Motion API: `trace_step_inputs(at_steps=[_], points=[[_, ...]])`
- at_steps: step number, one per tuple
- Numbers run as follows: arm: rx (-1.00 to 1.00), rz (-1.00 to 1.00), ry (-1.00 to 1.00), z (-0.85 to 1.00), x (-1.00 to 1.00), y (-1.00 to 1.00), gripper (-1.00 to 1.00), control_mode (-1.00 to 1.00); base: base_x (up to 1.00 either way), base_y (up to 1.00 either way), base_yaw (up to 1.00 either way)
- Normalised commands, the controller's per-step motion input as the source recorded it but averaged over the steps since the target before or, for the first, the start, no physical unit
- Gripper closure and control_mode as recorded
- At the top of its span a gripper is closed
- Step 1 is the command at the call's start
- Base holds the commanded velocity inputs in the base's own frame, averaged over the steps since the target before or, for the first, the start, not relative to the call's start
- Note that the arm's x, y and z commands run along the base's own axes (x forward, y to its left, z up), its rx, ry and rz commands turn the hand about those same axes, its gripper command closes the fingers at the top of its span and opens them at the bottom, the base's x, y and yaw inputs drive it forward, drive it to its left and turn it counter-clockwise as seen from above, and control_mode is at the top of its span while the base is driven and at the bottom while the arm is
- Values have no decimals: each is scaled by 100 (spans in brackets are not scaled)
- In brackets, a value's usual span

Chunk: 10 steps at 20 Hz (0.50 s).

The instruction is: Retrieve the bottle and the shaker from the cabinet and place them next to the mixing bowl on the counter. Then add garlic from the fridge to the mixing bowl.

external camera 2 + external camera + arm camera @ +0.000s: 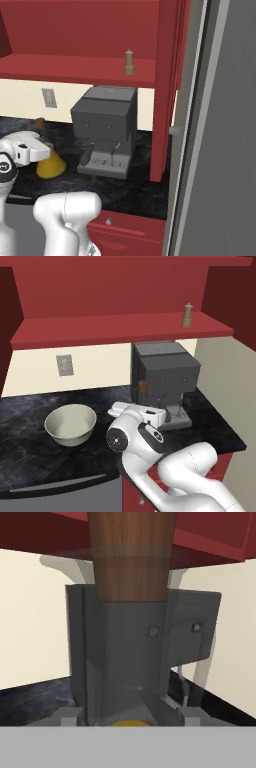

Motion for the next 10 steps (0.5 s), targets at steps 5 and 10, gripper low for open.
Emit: trace_step_inputs(at_steps=[5, 10], points=[[0, 0, -2, -18, 46, 8, 100, -100, 0, 0, 0], [0, 0, -8, -15, 27, 25, 100, -100, 0, 0, 0]])
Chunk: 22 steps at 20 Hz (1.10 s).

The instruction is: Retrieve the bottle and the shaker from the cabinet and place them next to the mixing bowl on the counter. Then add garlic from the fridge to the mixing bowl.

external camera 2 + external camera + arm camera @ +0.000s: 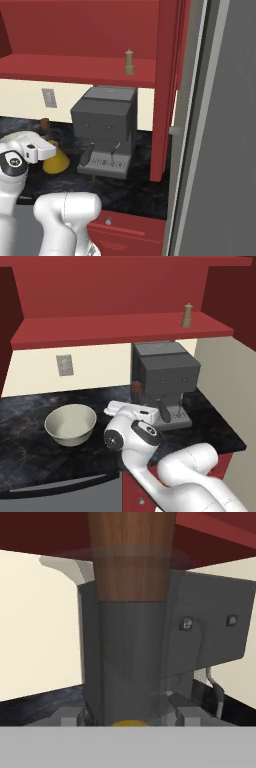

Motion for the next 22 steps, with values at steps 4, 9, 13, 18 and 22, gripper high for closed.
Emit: trace_step_inputs(at_steps=[4, 9, 13, 18, 22], points=[[0, 0, -6, -5, 29, 11, 100, -100, 0, 0, 0], [1, 0, 0, -12, 38, 7, 100, -100, 0, 0, 0], [0, 0, 0, -22, 21, 34, 100, -100, 0, 0, 0], [1, 0, 0, -19, 24, 27, 100, -100, 0, 0, 0], [4, 0, 0, -16, 33, 26, 100, -100, 0, 0, 0]])
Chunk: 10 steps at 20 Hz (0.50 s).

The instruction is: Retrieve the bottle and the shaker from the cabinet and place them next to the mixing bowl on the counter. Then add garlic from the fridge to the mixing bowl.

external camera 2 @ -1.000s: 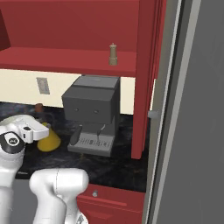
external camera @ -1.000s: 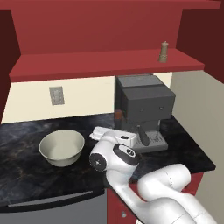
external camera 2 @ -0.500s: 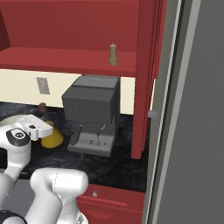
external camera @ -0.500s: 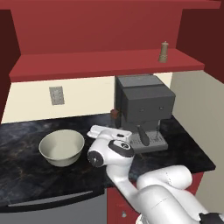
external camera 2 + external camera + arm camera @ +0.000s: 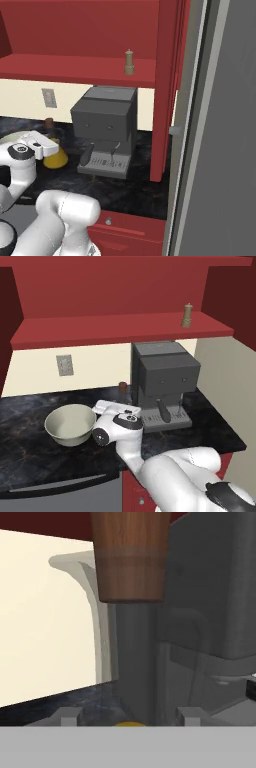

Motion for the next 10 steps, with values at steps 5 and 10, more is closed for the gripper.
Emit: trace_step_inputs(at_steps=[5, 10], points=[[1, 0, 0, -24, 38, 25, 100, -100, 0, 0, 0], [0, 0, 0, -37, 43, 16, 100, -100, 0, 0, 0]])
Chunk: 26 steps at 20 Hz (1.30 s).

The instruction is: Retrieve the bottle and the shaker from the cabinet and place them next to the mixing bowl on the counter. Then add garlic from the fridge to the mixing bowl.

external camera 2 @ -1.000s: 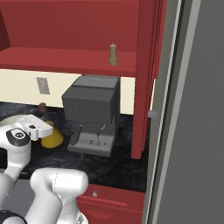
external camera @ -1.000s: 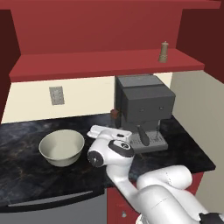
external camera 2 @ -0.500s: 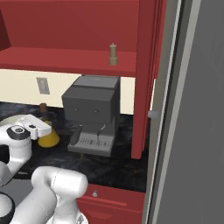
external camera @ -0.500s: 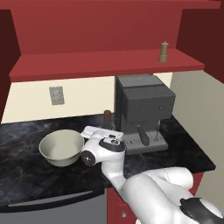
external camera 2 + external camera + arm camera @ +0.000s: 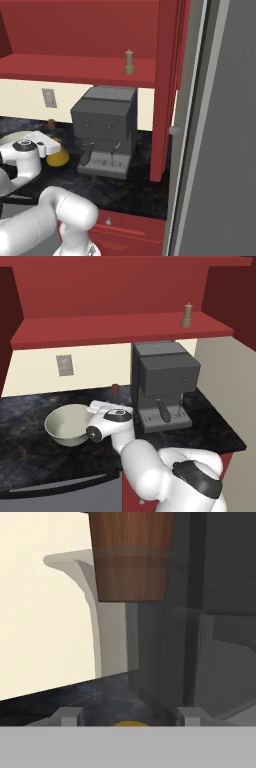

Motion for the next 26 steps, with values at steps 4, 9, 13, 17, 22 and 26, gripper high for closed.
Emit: trace_step_inputs(at_steps=[4, 9, 13, 17, 22, 26], points=[[0, 0, -1, -26, 42, 16, 100, -100, 0, 0, 0], [0, 0, 0, -2, 6, 6, 100, -100, 0, 0, 0], [0, 0, 1, -16, 0, 10, -100, -100, 0, 0, 0], [0, 0, 0, -2, 0, 2, -100, -100, 0, 0, 0], [0, 0, 4, 3, -3, 0, -100, -100, 0, 0, 0], [0, -1, 12, 33, -2, 0, -100, -100, 0, 0, 0]])
